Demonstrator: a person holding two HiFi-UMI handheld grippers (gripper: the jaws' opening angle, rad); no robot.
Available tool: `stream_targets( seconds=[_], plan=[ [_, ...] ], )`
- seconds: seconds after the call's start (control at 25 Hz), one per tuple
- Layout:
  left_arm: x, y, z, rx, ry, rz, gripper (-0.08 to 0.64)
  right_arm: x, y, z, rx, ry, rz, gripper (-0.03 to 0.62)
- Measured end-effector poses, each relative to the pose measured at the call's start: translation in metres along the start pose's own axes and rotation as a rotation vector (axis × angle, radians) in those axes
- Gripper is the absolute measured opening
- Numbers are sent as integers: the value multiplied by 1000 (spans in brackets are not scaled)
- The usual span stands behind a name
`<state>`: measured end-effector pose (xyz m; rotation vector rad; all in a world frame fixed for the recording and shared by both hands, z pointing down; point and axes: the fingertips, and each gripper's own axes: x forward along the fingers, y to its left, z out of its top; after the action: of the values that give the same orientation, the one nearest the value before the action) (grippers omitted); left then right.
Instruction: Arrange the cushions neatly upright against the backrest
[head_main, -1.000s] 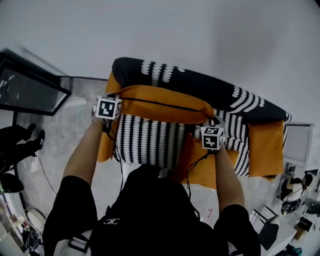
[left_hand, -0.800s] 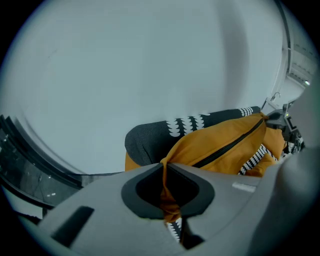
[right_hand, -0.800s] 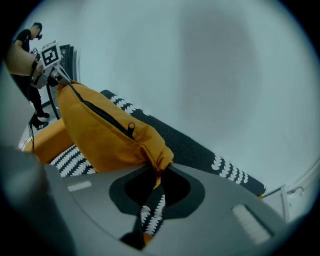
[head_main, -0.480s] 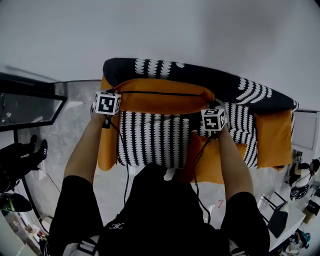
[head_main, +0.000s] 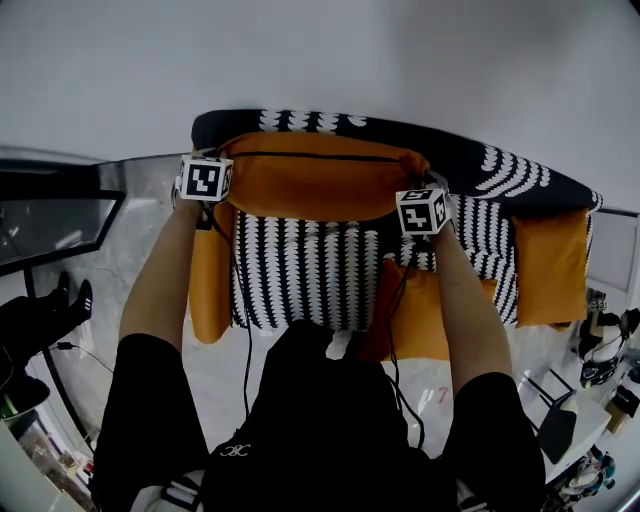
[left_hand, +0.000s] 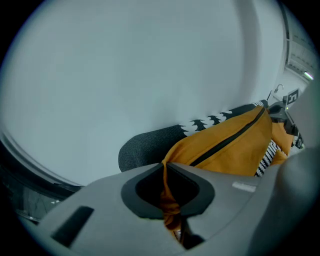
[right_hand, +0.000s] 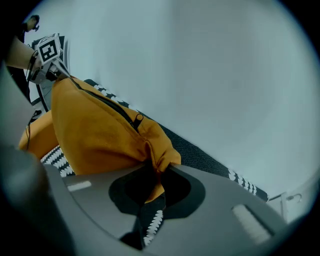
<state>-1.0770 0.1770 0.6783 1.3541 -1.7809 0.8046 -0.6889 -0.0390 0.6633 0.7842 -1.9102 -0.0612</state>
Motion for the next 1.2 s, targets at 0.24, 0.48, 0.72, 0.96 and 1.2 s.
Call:
stream_targets(
  seconds=[0.24, 0.48, 0.72, 0.96, 1.2],
  plan=[
    [4, 0, -2, -2, -6, -24, 26, 1, 1, -1, 27, -8, -38, 43],
    [-16, 10, -2, -14, -35, 51, 104, -16, -12, -2, 50, -68, -105, 112],
    [-72, 26, 26, -18, -226, 194, 277, -64, -40, 4, 164, -193, -194, 249],
    [-171, 5, 45, -189, -403, 248, 8, -146, -67, 27, 358, -389, -183, 6],
    [-250, -61, 60, -165, -525, 181, 9, -233, -63, 57, 420, -532, -89, 6]
  ],
)
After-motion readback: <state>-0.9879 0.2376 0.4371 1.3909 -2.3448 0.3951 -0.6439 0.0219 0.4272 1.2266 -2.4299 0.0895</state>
